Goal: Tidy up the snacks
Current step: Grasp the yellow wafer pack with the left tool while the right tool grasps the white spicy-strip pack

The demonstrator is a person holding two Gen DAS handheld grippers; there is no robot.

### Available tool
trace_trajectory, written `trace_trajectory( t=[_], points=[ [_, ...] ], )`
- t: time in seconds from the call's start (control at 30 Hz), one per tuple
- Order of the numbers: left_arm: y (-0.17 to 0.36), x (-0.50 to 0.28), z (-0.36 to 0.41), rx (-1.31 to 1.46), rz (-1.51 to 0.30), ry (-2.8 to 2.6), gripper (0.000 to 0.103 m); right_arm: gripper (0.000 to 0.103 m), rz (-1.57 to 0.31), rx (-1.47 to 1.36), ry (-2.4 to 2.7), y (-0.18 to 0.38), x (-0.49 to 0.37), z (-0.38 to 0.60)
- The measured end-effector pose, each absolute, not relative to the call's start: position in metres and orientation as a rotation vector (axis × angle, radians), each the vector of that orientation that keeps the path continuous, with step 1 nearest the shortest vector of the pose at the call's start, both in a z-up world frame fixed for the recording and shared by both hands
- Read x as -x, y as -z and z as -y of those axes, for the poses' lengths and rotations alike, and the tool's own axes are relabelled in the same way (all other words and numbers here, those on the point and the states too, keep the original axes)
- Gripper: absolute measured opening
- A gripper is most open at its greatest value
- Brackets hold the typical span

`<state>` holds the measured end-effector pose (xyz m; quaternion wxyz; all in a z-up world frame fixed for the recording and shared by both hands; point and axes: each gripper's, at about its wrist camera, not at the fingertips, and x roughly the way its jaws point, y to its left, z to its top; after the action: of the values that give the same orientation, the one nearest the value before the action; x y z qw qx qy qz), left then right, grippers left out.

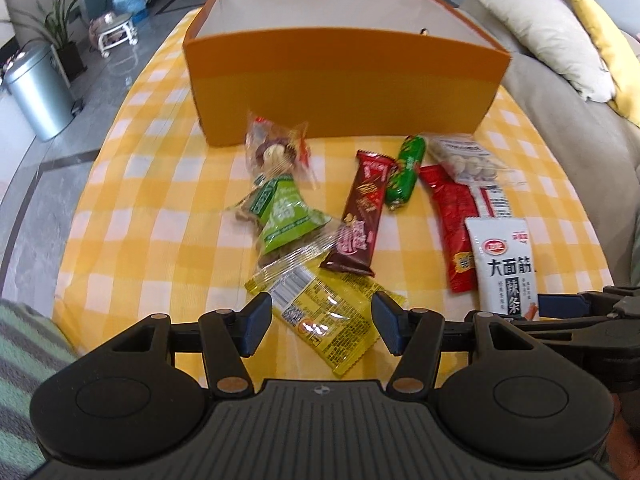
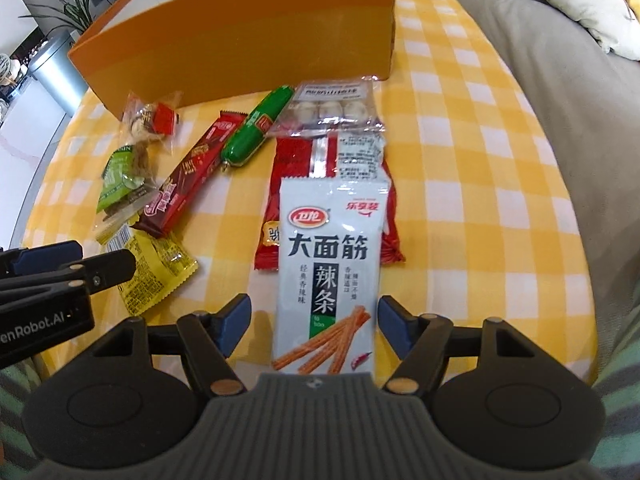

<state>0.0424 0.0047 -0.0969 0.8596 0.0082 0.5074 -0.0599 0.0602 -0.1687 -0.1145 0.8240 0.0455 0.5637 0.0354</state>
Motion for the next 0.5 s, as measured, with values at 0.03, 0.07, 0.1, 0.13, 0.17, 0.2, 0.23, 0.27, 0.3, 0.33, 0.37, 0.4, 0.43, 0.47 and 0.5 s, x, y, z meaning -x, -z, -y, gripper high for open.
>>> trace_trajectory(
  t=[0.03, 0.07, 0.1, 0.13, 0.17, 0.2, 0.23, 0.27, 0.3, 0.33, 0.37, 0.4, 0.43, 0.47, 0.5],
  points=[
    [0.098, -0.043, -0.006, -0.010, -1.073, 0.118, 0.067, 0.068, -1.200, -0.086, -0.074, 0.116, -0.061, 0.167],
    [0.100, -0.044, -0.007, -0.003, -1.081, 0.112, 0.068, 0.067, -1.202, -0.078, -0.075, 0.117, -0.062, 0.165],
    [0.101, -0.045, -0.008, 0.005, -1.088, 0.108, 0.068, 0.067, -1.204, -0.074, -0.079, 0.118, -0.063, 0.164],
    [0.102, -0.046, -0.009, 0.011, -1.095, 0.102, 0.068, 0.067, -1.204, -0.074, -0.084, 0.119, -0.063, 0.163],
    [0.104, -0.047, -0.010, 0.018, -1.101, 0.097, 0.069, 0.067, -1.204, -0.073, -0.088, 0.120, -0.064, 0.162],
    [0.105, -0.048, -0.012, 0.025, -1.108, 0.091, 0.069, 0.064, -1.203, -0.071, -0.091, 0.120, -0.064, 0.162],
    [0.106, -0.048, -0.013, 0.035, -1.116, 0.088, 0.070, 0.059, -1.200, -0.068, -0.092, 0.120, -0.064, 0.162],
    [0.107, -0.049, -0.014, 0.045, -1.121, 0.085, 0.071, 0.058, -1.198, -0.067, -0.092, 0.121, -0.065, 0.162],
    [0.109, -0.049, -0.015, 0.058, -1.128, 0.083, 0.072, 0.055, -1.193, -0.067, -0.093, 0.120, -0.064, 0.163],
    [0.110, -0.050, -0.017, 0.071, -1.134, 0.080, 0.072, 0.053, -1.190, -0.072, -0.098, 0.120, -0.065, 0.163],
    [0.111, -0.051, -0.018, 0.080, -1.139, 0.078, 0.072, 0.052, -1.188, -0.075, -0.103, 0.120, -0.065, 0.163],
    [0.112, -0.051, -0.019, 0.094, -1.145, 0.074, 0.073, 0.051, -1.186, -0.077, -0.109, 0.119, -0.065, 0.163],
    [0.113, -0.052, -0.020, 0.107, -1.149, 0.072, 0.073, 0.050, -1.183, -0.076, -0.114, 0.119, -0.065, 0.162],
    [0.114, -0.053, -0.021, 0.119, -1.155, 0.069, 0.073, 0.050, -1.177, -0.075, -0.120, 0.118, -0.065, 0.161],
    [0.115, -0.054, -0.022, 0.132, -1.159, 0.065, 0.073, 0.050, -1.170, -0.077, -0.130, 0.118, -0.065, 0.160]
  ],
)
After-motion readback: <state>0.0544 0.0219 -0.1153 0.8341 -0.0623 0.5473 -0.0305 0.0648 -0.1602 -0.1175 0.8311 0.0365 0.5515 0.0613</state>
